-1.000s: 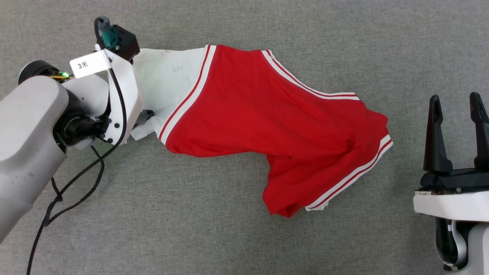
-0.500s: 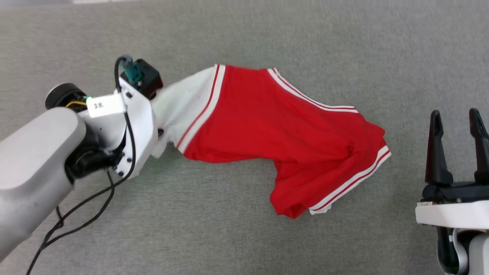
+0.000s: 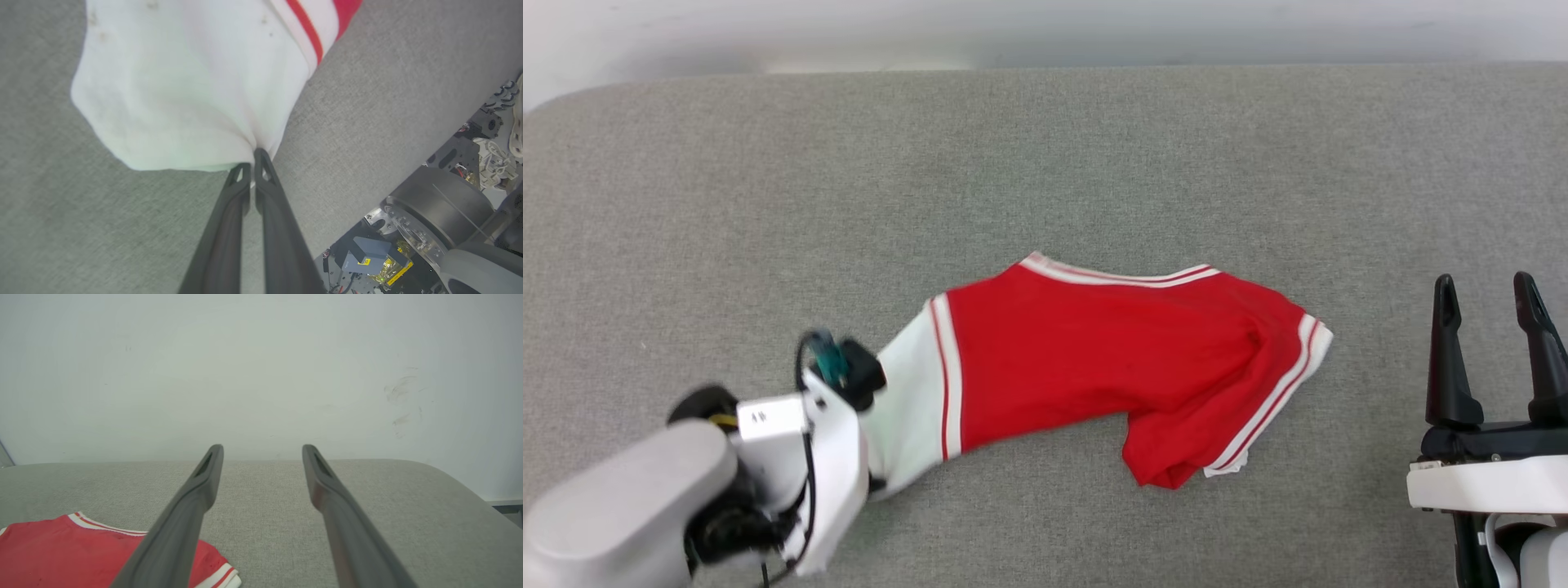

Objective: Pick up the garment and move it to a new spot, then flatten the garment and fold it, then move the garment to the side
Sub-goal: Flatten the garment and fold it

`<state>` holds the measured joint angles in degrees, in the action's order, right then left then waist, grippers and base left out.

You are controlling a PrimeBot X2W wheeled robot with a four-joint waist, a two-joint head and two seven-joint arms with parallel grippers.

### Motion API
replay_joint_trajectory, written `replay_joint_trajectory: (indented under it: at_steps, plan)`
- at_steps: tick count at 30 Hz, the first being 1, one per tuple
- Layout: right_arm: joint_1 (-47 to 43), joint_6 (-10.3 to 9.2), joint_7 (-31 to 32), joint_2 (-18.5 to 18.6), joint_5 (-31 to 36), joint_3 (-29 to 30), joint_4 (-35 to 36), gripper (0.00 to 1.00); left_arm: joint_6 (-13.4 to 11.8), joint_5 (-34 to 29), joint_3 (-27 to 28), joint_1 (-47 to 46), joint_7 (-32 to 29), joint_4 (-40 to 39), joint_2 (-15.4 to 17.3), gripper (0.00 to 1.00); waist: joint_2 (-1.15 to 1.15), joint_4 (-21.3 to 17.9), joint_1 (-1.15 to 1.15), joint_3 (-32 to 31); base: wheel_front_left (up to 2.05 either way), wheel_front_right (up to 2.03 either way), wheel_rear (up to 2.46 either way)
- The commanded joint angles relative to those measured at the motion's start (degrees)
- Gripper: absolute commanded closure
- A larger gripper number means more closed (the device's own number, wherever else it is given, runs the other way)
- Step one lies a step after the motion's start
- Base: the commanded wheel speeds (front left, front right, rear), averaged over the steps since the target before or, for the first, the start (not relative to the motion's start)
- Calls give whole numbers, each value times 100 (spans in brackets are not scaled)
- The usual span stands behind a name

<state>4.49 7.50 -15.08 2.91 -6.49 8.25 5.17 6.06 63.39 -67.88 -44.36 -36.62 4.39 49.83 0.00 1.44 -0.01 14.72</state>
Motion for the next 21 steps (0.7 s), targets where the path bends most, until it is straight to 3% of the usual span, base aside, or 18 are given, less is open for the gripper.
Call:
replay_joint_trajectory:
  at_steps: [1, 2, 3, 4, 5, 11, 16, 21]
  plan:
    - [-43, -2, -14, -6, 11, 11, -7, 0, 3, 43, -53, 134, 23, 9, -40, 100, 0, -10, 1, -19, 0, 0, 0]
    - [-61, -2, -14, -7, 10, 17, -10, 0, 3, 54, -75, 199, 58, 28, -70, 100, 0, -14, 1, -30, 0, 0, 0]
    - [-72, -2, -14, -7, 10, 24, -15, 0, -6, 60, -81, 233, 90, 50, -91, 89, 0, -16, 1, -42, 0, 0, 0]
    - [-81, -2, -14, -7, 9, 28, -21, 0, -19, 32, -68, 237, 142, 67, -100, 11, 0, -16, 1, -58, 0, 0, 0]
    - [-93, -2, -14, -7, 10, 28, -27, 0, -36, -15, -40, 201, 199, 87, -98, 0, 0, -18, 1, -73, 0, 0, 0]
    - [-126, -2, -14, -7, 1, 82, -49, 0, -66, -62, 138, -3, 325, -20, 20, 0, 0, -20, 1, -203, 0, 0, 0]
    - [-192, -2, -14, -7, -48, 97, -55, 0, -234, 200, 538, -291, 301, -294, 391, 0, 0, 6, 1, -313, 0, 0, 0]
    - [-147, -2, -14, -7, -49, 76, -22, 0, -394, 434, 849, -583, 198, -274, 532, 0, 0, 5, 1, -288, 0, 0, 0]
